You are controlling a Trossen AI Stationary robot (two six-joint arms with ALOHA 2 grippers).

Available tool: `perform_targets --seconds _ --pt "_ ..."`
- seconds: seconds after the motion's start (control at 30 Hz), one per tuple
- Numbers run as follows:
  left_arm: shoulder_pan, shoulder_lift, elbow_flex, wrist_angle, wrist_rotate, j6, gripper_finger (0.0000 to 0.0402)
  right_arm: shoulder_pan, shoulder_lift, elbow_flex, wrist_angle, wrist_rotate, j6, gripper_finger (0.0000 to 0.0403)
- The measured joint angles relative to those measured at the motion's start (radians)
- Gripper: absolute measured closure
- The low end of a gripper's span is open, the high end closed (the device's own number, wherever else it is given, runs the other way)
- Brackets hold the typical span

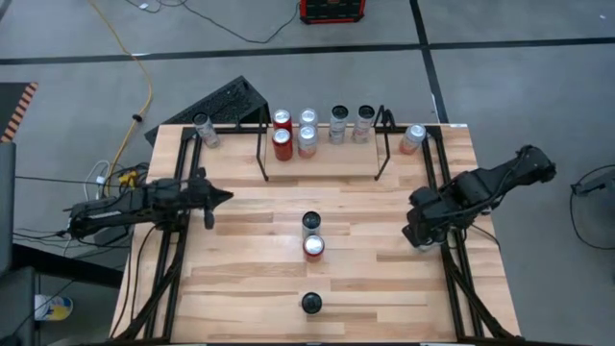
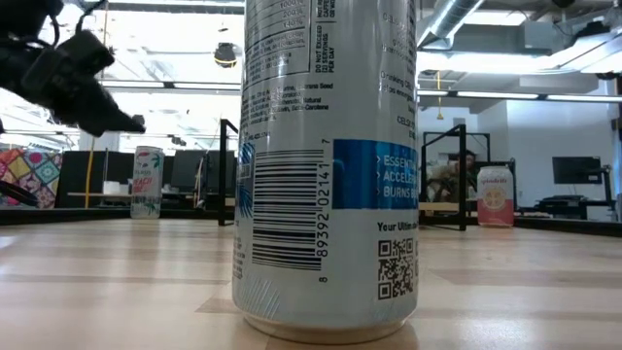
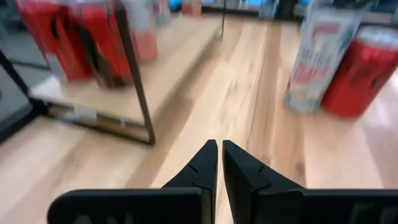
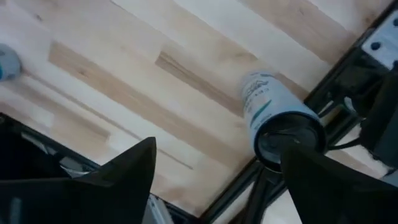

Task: Place canned beverage on shelf
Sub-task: Put the right white blue soda can on the shelf aligned with the other white blue soda can

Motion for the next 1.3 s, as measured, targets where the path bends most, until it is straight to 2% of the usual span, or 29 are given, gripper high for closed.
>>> perform_targets --seconds 0.1,0.2,0.37,0.43,0.6,0.77,0.9,1.0,1.17,1.3 --pt "0.000 0.000 0.000 -0.064 0.000 -0.002 0.0391 0.011 0.007 0.000 -0.005 0.003 0.035 0.0082" --pt "0.000 0.000 0.000 -0.052 0.000 -0.005 0.0391 0.031 0.007 0.000 -0.003 0.032 0.088 0.0086" --pt "0.000 0.000 0.000 -0.054 0.000 -0.005 0.0391 0.043 0.007 0.000 0.001 0.156 0.092 0.0087" --pt "0.000 0.000 0.000 -0.054 0.000 -0.005 0.0391 0.024 0.007 0.000 0.041 0.174 -0.067 0.0087" --pt "0.000 0.000 0.000 -0.054 0.001 -0.005 0.0391 -0.015 0.008 0.000 0.115 0.157 -0.626 0.0087" --pt "0.000 0.000 0.000 -0.054 0.001 -0.005 0.0391 -0.036 0.012 0.000 0.097 0.080 -1.010 0.0087" --pt "0.000 0.000 0.000 -0.054 0.001 -0.005 0.0391 -0.056 0.060 0.001 0.004 -0.019 -1.186 0.0087" --pt "-0.001 0.000 0.000 -0.054 0.003 -0.005 0.0391 -0.064 0.127 0.000 -0.003 -0.074 -1.290 0.0088" --pt "-0.001 0.000 0.000 -0.054 0.003 -0.005 0.0391 -0.051 0.246 0.004 -0.004 -0.046 -1.418 0.0088" --pt "-0.001 0.000 0.000 -0.054 0.003 -0.005 0.0391 -0.046 0.324 0.004 -0.006 -0.053 -1.424 0.0088"
